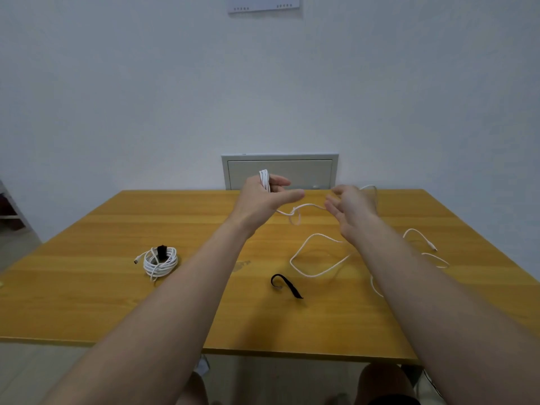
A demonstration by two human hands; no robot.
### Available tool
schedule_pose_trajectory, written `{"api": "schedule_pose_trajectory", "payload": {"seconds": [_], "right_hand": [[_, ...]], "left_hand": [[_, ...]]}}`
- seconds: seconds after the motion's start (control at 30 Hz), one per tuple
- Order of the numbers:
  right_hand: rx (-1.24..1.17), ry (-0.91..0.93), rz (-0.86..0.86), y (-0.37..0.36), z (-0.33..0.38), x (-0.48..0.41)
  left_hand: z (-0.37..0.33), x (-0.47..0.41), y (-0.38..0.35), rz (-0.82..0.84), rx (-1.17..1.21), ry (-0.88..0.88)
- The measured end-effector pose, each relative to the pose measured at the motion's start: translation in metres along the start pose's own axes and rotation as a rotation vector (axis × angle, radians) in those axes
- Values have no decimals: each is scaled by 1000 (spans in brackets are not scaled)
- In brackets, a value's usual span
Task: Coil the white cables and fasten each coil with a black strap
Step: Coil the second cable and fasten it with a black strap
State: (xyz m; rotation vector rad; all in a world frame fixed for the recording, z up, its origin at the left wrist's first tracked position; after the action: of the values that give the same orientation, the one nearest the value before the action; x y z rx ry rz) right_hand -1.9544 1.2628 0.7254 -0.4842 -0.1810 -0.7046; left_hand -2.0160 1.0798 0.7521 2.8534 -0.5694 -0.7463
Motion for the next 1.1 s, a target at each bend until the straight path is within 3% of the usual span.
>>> {"api": "schedule_pose_trajectory", "payload": {"seconds": [0.17,0.33,0.47,0.57,0.77,0.9,1.0,1.1], "right_hand": [[689,256,-67,-8,-2,8],[842,350,331,-25,-15,31],[991,403,468,-24,-22,26],[1142,493,469,-24,-30,22],[1195,710,192,-28,-25,15],[1150,689,-113,-22,-10,3],[1135,613,-287,-11,-2,-16],[1184,503,-325,2,-3,-41]], "left_hand": [[7,0,-4,204,-20,35],[10,0,-3,271,-42,40],[13,-1,4,297,-101,32],[16,-1,10,340,-121,47],[24,1,14,388,-343,39],[33,6,16,456,-521,7],[40,12,19,545,-513,59],[49,16,20,570,-275,140]]}}
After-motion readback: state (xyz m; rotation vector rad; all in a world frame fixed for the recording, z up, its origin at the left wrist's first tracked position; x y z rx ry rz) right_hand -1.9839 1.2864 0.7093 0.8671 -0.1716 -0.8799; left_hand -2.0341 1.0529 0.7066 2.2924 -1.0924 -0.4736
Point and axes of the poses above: each hand's wrist, its own x-axis away from the middle knuckle, its own y-axis out of the back of the hand, z = x × y, the point moved 4 cm from there along -x, towards the middle knuckle, and after that the axes turned 8 degrees about -y, right-handed, at the moved point
